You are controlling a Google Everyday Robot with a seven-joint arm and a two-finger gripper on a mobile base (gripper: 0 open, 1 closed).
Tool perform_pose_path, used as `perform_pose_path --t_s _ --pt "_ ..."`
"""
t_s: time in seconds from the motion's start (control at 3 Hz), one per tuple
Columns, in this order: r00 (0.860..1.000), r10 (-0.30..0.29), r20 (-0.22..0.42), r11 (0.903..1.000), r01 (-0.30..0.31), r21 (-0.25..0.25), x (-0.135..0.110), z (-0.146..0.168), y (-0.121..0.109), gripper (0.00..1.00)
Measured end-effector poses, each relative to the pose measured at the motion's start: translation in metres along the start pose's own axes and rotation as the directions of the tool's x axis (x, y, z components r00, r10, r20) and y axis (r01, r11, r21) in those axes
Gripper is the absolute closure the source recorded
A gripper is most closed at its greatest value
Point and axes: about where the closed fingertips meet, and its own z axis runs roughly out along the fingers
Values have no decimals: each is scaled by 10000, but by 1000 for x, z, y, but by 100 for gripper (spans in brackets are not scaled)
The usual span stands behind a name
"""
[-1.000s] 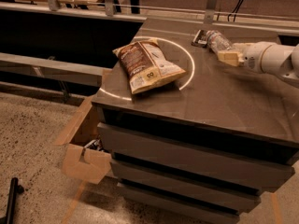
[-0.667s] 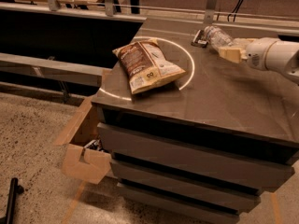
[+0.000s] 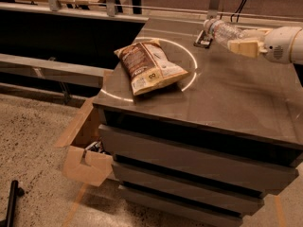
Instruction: Pick water bottle
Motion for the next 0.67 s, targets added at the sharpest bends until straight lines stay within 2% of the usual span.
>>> perform_pose_path --t_s 0.33,0.67 --pt "9993 -39 -360 9948 2 -1023 -5 -17 18 100" --pt "9993 -39 -360 9947 2 -1025 -5 -17 18 100"
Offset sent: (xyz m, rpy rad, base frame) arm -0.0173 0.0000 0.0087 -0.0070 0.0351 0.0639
